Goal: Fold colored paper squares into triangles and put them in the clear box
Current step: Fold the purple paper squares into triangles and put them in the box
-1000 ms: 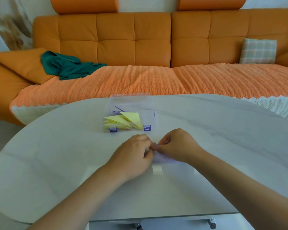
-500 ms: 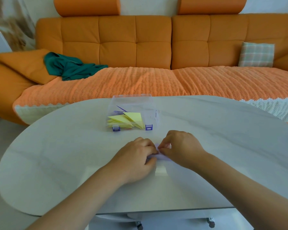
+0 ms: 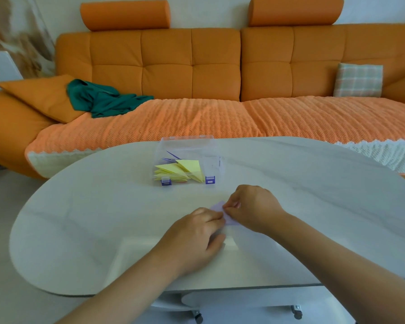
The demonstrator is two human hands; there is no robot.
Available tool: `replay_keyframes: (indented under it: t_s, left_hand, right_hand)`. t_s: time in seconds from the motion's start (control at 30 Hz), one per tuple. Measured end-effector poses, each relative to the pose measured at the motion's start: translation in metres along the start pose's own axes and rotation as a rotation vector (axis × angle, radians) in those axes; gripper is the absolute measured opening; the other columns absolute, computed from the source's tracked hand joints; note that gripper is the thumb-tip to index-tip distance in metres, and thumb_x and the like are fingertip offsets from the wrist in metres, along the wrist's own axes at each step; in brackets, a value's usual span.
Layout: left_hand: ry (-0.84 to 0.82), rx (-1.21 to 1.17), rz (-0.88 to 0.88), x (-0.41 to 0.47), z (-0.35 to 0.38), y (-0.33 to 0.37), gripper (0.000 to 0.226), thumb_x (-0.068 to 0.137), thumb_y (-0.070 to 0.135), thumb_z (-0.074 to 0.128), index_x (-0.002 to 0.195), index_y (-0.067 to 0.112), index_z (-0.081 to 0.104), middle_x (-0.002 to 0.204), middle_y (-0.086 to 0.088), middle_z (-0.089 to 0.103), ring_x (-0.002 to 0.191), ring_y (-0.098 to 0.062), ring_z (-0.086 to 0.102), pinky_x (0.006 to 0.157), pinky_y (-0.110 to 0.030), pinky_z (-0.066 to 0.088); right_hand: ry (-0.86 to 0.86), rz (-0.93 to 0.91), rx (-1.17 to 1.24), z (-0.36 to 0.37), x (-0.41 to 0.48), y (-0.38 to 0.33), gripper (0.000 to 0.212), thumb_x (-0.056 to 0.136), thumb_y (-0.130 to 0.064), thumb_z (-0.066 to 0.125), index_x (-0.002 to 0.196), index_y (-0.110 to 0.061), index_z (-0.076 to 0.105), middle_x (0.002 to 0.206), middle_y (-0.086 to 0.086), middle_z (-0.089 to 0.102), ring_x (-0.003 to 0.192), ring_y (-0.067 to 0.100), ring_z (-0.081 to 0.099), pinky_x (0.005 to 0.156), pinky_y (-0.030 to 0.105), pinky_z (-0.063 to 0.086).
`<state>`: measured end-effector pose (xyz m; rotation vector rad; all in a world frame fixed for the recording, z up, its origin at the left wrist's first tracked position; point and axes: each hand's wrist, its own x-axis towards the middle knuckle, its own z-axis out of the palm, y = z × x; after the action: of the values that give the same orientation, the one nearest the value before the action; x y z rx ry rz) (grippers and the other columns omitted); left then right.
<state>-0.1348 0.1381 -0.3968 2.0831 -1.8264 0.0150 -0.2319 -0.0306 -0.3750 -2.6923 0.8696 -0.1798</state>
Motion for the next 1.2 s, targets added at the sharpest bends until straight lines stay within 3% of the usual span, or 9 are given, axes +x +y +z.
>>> replay_keyframes:
  t_s: [0.1,0.23,0.43,0.53,0.63,0.73,0.87,1.03,1.2]
  left_hand:
    - [-0.014,0.041,-0.005,-0.005,0.005,0.004,0.054,0.100,0.044,0.041,0.146,0.018,0.048,0.153,0.003,0.045,0.142,-0.010,0.032,0.115,-0.016,0.022]
    - [-0.050,0.089,-0.001,-0.010,0.007,0.005,0.059,0.101,0.046,0.035,0.154,0.019,0.033,0.162,0.004,0.028,0.150,-0.007,0.017,0.114,-0.010,-0.006]
    - [-0.102,0.112,-0.032,-0.012,0.011,0.004,0.065,0.100,0.057,0.029,0.157,0.026,0.021,0.165,0.008,0.018,0.151,-0.006,0.012,0.119,-0.020,0.006]
    - [-0.143,0.116,-0.034,-0.013,0.012,0.007,0.069,0.099,0.061,0.027,0.159,0.030,0.012,0.166,0.010,0.010,0.152,-0.005,0.004,0.121,-0.021,0.002]
    - [-0.151,0.121,-0.031,-0.011,0.010,0.008,0.068,0.100,0.060,0.027,0.159,0.030,0.011,0.167,0.010,0.006,0.152,-0.006,0.002,0.118,-0.018,-0.003]
    - [-0.127,0.099,-0.032,-0.011,0.009,0.009,0.070,0.098,0.062,0.028,0.159,0.032,0.007,0.166,0.016,-0.001,0.151,-0.002,-0.001,0.114,-0.013,-0.007]
    - [-0.178,0.110,-0.055,-0.011,0.012,0.011,0.073,0.097,0.065,0.026,0.159,0.029,0.010,0.167,0.010,-0.001,0.152,-0.004,-0.002,0.125,-0.028,0.004]
    - [-0.149,0.146,-0.049,-0.012,0.010,0.012,0.065,0.099,0.062,0.025,0.157,0.034,0.016,0.167,0.008,0.011,0.152,-0.006,0.003,0.118,-0.020,-0.005]
    - [-0.067,0.257,-0.060,-0.013,0.007,0.010,0.057,0.103,0.050,0.024,0.151,0.024,0.040,0.163,-0.001,0.027,0.152,-0.013,0.011,0.122,-0.029,0.007]
  right_hand:
    - [0.008,-0.010,0.004,0.000,-0.001,0.001,0.021,0.090,-0.042,0.059,0.090,-0.031,0.076,0.095,-0.010,0.070,0.090,0.016,0.065,0.081,0.027,0.047]
    - [0.062,-0.072,-0.053,0.003,-0.004,0.003,0.021,0.093,-0.043,0.056,0.095,-0.035,0.075,0.094,-0.012,0.066,0.091,0.014,0.063,0.081,0.028,0.043]
    - [0.080,-0.076,-0.023,0.005,-0.007,0.008,0.022,0.092,-0.050,0.058,0.098,-0.037,0.075,0.095,-0.010,0.068,0.089,0.013,0.062,0.082,0.028,0.045]
    - [0.106,-0.105,-0.064,0.004,-0.010,0.009,0.024,0.093,-0.051,0.056,0.101,-0.038,0.074,0.100,-0.010,0.067,0.095,0.014,0.061,0.082,0.029,0.043]
    - [0.155,-0.253,-0.240,0.007,-0.019,0.010,0.027,0.099,-0.043,0.048,0.114,-0.040,0.071,0.113,-0.009,0.062,0.101,0.018,0.054,0.083,0.033,0.036]
    - [0.237,-0.444,-0.347,0.007,-0.034,0.011,0.023,0.095,-0.029,0.055,0.105,-0.033,0.075,0.110,-0.006,0.066,0.094,0.023,0.057,0.079,0.037,0.042]
    - [0.201,-0.491,-0.317,0.008,-0.053,0.013,0.028,0.089,-0.029,0.051,0.099,-0.030,0.077,0.105,-0.012,0.071,0.091,0.019,0.061,0.079,0.037,0.046]
    - [0.133,-0.426,-0.192,0.011,-0.063,0.020,0.034,0.096,-0.039,0.047,0.116,-0.031,0.073,0.130,-0.013,0.065,0.109,0.016,0.059,0.093,0.035,0.042]
    - [0.115,-0.412,-0.247,0.012,-0.065,0.021,0.037,0.101,-0.041,0.039,0.118,-0.030,0.071,0.138,-0.015,0.059,0.113,0.016,0.057,0.096,0.034,0.038]
